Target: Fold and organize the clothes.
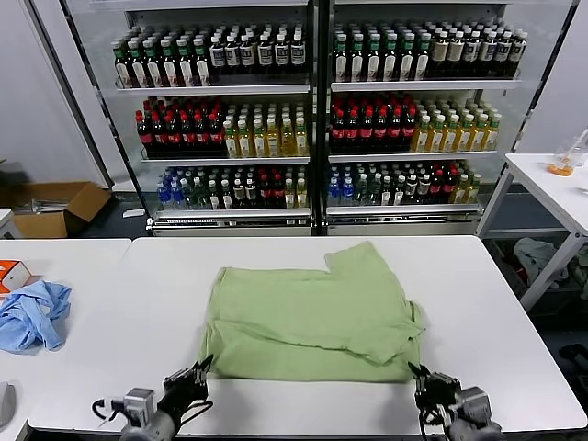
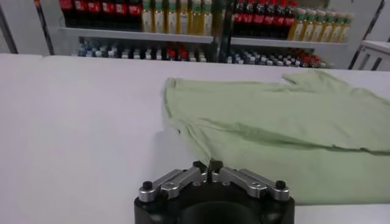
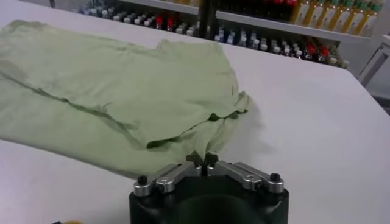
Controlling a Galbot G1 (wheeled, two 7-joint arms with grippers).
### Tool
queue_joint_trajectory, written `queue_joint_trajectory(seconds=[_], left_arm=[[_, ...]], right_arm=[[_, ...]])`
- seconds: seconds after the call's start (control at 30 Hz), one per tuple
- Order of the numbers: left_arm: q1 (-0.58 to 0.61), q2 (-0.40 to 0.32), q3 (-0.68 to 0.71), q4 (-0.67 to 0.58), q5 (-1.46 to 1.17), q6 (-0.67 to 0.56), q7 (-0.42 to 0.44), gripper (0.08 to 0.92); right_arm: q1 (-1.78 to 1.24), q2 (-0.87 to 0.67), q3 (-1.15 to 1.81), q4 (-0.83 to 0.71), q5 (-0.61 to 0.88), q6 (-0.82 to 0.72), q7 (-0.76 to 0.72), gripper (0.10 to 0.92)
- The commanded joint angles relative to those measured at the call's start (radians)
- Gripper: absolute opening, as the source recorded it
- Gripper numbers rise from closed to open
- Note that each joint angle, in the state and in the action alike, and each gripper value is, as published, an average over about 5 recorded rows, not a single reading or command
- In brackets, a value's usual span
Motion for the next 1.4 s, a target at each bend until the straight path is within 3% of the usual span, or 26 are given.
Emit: queue_joint_trajectory(seconds=[0.03, 0.13, 0.3, 0.53, 0.87, 1.03, 1.4], left_arm=[[0.206, -0.010, -0.031, -0.146, 0.067, 0.007, 0.002, 0.094], [0.232, -0.008, -0.034, -0.162, 0.095, 0.006, 0.008, 0.121], [0.181, 0.024, -0.074, -0.173, 0.074, 0.002, 0.015, 0.246], [-0.078, 0.092, -0.080, -0.053, -0.045, -0.032, -0.018, 0.445], [-0.502, 0.136, 0.084, 0.288, -0.113, -0.022, -0.064, 0.731], [-0.670, 0.139, 0.179, 0.421, -0.118, 0.009, -0.070, 0.816], [-0.861, 0.105, 0.324, 0.653, -0.065, 0.040, -0.080, 0.823]], right_arm=[[-0.181, 0.004, 0.069, 0.106, -0.097, -0.005, -0.007, 0.135], [-0.161, 0.002, 0.085, 0.120, -0.100, -0.004, -0.009, 0.182], [-0.067, -0.016, 0.099, 0.130, -0.044, 0.037, -0.002, 0.316], [0.274, -0.008, -0.031, -0.056, 0.065, 0.087, 0.026, 0.516], [0.924, 0.057, -0.355, -0.494, 0.180, -0.004, 0.092, 0.788], [1.081, 0.110, -0.450, -0.676, 0.177, -0.005, 0.080, 0.821], [1.249, 0.218, -0.540, -0.957, 0.165, -0.005, 0.054, 0.823]])
